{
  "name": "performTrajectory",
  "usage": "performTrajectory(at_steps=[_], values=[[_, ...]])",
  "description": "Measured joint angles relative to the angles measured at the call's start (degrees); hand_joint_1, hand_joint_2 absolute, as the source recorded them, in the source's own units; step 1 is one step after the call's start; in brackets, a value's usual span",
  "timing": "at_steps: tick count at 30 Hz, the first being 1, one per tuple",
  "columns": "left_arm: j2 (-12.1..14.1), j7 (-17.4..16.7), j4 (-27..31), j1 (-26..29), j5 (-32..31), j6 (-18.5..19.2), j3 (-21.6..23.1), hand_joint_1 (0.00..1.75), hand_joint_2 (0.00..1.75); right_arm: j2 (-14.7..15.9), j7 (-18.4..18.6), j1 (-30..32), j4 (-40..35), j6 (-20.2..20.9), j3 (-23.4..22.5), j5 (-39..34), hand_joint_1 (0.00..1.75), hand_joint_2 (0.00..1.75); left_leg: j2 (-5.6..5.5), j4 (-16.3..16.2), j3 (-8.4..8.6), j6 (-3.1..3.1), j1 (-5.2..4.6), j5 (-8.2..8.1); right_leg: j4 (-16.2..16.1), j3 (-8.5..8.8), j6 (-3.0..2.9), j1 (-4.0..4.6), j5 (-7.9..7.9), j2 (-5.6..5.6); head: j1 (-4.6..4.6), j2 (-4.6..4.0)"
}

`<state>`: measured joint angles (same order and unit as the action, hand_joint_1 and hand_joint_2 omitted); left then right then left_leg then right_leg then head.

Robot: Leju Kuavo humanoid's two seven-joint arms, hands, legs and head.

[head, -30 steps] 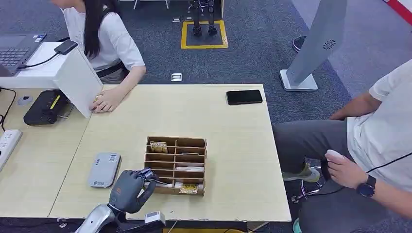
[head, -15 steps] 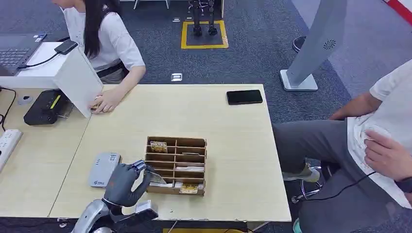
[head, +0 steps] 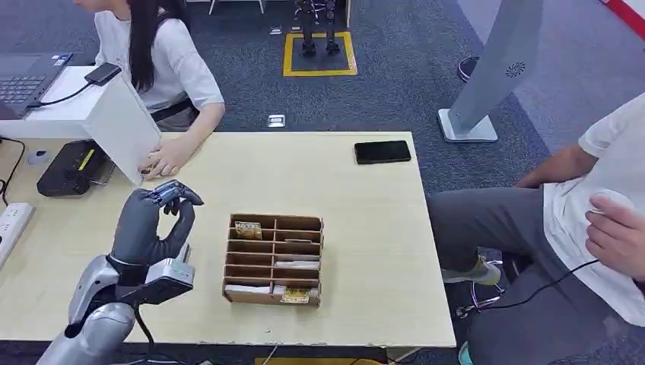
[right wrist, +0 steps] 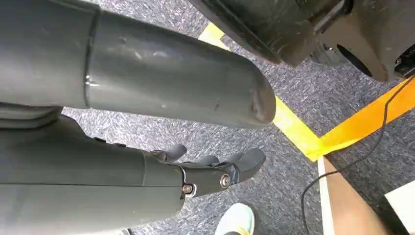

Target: Pass the card to the sensor for recognition and then transmit it.

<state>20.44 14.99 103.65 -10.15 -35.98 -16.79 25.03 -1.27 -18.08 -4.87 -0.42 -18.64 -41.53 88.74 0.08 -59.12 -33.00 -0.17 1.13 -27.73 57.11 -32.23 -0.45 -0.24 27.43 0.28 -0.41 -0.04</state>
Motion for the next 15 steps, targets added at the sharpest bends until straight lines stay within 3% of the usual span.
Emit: performTrajectory(at_steps=[2, 3, 4, 5, 10, 15], values=[[0.2, 0.0, 0.5, 0.0, 0.0, 0.0, -0.4, 1.75, 1.75, 0.0, 0.0, 0.0, 0.0, 0.0, -0.1, 0.0, 0.00, 0.00, 0.00, 0.0, 0.00, 0.00, -0.01, 0.00, 0.0, 0.00, 0.00, 0.00, 0.00, 0.00, 0.00, 0.00], [0.2, 0.0, 0.5, 0.0, 0.0, 0.0, -0.5, 1.66, 1.75, 0.0, 0.0, 0.0, 0.1, 0.0, -0.1, 0.0, 0.00, 0.00, 0.00, 0.0, 0.00, 0.00, 0.00, 0.00, 0.0, 0.00, 0.01, 0.00, 0.01, 0.00, 0.02, 0.00], [0.3, 0.1, 0.6, 0.0, 0.0, 0.0, -0.6, 0.49, 1.75, 0.0, 0.0, 0.0, 0.1, 0.0, -0.1, 0.0, 0.00, 0.00, 0.00, 0.0, -0.01, 0.00, 0.00, 0.00, 0.0, 0.00, 0.01, 0.00, 0.01, 0.00, 0.00, 0.00], [0.3, 0.2, 0.7, 0.0, 0.0, -0.1, -0.6, 0.00, 1.75, 0.0, 0.0, 0.0, 0.1, 0.0, -0.1, 0.0, 0.00, 0.00, 0.00, 0.0, -0.01, 0.00, -0.01, 0.00, 0.0, 0.00, 0.01, 0.00, 0.01, -0.01, 0.00, 0.00], [0.8, 2.8, 0.7, 0.1, -0.2, 1.7, -0.6, 0.00, 1.75, 0.0, -0.1, 0.0, 0.1, 0.0, -0.1, 0.0, 0.00, 0.00, 0.00, 0.0, -0.01, 0.00, -0.01, 0.00, 0.0, 0.00, 0.01, 0.00, 0.00, 0.00, 0.00, 0.00], [3.0, 9.4, 0.8, 1.5, -2.2, 3.0, 0.0, 0.00, 1.75, 0.0, -0.2, -0.1, 0.1, 0.9, -0.1, 0.0, 0.00, 0.00, 0.00, 0.0, 0.00, 0.00, 0.00, 0.00, 0.0, -0.01, 0.00, 0.00, 0.01, 0.01, 0.00, 0.00]])
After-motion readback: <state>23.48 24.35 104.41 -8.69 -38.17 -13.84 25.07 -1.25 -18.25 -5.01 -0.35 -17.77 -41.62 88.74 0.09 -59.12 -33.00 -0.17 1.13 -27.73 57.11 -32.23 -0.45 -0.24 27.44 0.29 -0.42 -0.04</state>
